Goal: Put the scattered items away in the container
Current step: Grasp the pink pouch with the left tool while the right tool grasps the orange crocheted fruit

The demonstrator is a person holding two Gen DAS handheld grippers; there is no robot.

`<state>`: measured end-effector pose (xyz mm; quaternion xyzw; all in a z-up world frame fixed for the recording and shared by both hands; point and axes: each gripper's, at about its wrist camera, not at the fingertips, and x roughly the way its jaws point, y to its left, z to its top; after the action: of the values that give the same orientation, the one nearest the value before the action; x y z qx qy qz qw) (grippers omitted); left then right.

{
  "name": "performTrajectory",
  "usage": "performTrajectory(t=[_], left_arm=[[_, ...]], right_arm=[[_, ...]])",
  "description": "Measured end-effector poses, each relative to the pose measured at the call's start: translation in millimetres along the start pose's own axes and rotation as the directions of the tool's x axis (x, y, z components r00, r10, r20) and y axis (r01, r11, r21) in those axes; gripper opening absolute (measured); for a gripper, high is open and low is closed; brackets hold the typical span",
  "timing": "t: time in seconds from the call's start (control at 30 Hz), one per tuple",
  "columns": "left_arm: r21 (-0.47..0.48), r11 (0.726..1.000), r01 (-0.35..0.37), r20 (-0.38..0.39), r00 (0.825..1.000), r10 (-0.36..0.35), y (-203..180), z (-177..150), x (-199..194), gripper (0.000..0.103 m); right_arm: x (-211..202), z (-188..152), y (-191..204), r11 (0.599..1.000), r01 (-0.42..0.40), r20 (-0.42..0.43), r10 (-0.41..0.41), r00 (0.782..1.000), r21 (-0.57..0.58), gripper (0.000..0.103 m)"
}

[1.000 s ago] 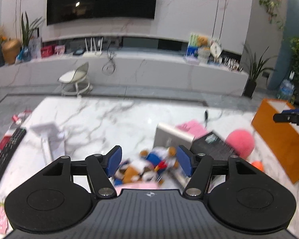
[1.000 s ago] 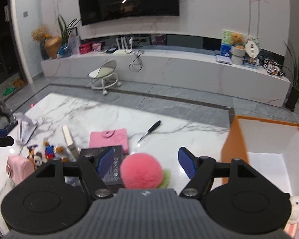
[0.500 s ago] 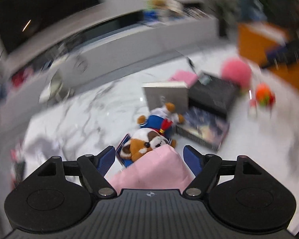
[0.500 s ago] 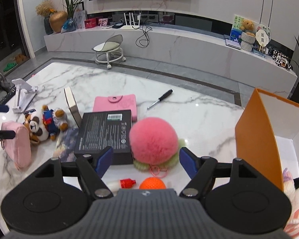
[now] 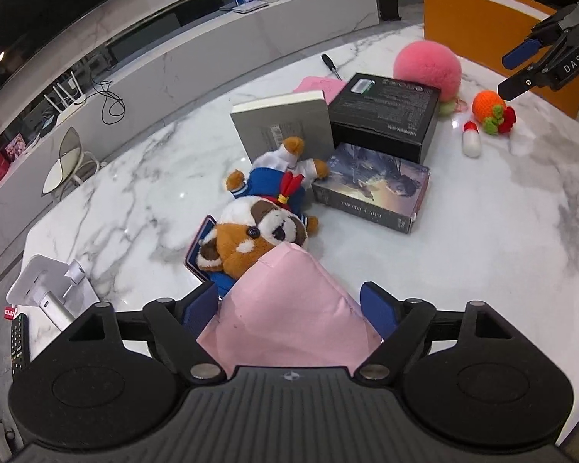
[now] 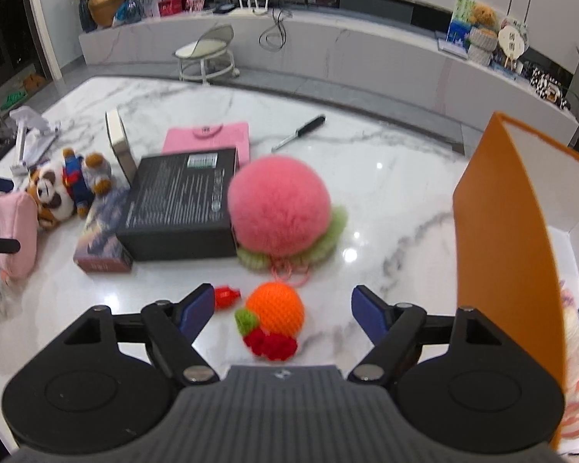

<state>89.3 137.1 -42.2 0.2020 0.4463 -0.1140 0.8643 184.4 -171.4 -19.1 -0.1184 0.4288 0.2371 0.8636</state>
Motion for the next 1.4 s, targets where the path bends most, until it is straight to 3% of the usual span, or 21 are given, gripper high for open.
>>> performTrajectory(t=[0.17,0.23,0.3,0.57,0.73,0.77,0.8,0.83,0.97,1.2,1.4], left_arm=[[0.021,0.999,0.028,-0.068,0.997,-0.026,-1.9,-8.1,13.2,0.098],[-0.004,0.999,0.049,-0.099,0.994,-0.049,3.1,-13.7,19.5,0.1],[-0.018,0.998,0.052,-0.121,0.991,-0.054,7.8,-18.6,23.7,0.101],[-0.067,0.996,0.051,-0.155,0.986,-0.061,13.4,-24.0,26.8,0.103],[-0.084,0.995,0.048,-0.151,0.987,-0.061,15.1,-21.8,23.8,0.092],[-0.093,0.995,0.048,-0.145,0.988,-0.061,16.6,-20.9,22.7,0.087],[-0.111,0.993,0.048,-0.137,0.989,-0.063,19.3,-20.1,21.0,0.074],[-0.134,0.99,0.05,-0.127,0.99,-0.067,22.7,-19.3,19.0,0.07],[-0.19,0.981,0.038,-0.114,0.992,-0.06,31.9,-18.2,15.5,0.065],[-0.206,0.978,0.022,-0.089,0.995,-0.041,35.6,-14.0,8.1,0.058],[-0.254,0.967,0.004,-0.059,0.998,-0.02,42.0,-10.9,-0.4,0.058]], right_arm=[[14.9,-9.1,5.8,1.0,-0.003,-0.042,0.002,0.999,-0.01,0.077],[21.4,-12.2,8.3,1.0,-0.011,-0.058,0.01,0.998,-0.017,0.067],[25.1,-14.0,10.8,1.0,-0.019,-0.067,0.018,0.998,-0.022,0.066],[28.9,-16.1,13.2,0.999,-0.037,-0.084,0.034,0.996,-0.036,0.043],[28.3,-15.5,12.7,0.998,-0.044,-0.089,0.041,0.995,-0.034,0.04],[28.2,-15.3,12.6,0.998,-0.044,-0.089,0.041,0.995,-0.033,0.04],[28.0,-15.0,12.7,0.999,-0.044,-0.088,0.04,0.995,-0.033,0.04],[27.8,-14.8,12.8,0.999,-0.043,-0.088,0.04,0.995,-0.032,0.04],[26.9,-14.7,12.4,0.999,-0.044,-0.086,0.041,0.995,-0.032,0.038],[25.9,-13.8,12.9,0.998,-0.048,-0.086,0.045,0.995,-0.032,0.036],[24.0,-12.8,14.0,0.998,-0.051,-0.082,0.049,0.995,-0.032,0.034]])
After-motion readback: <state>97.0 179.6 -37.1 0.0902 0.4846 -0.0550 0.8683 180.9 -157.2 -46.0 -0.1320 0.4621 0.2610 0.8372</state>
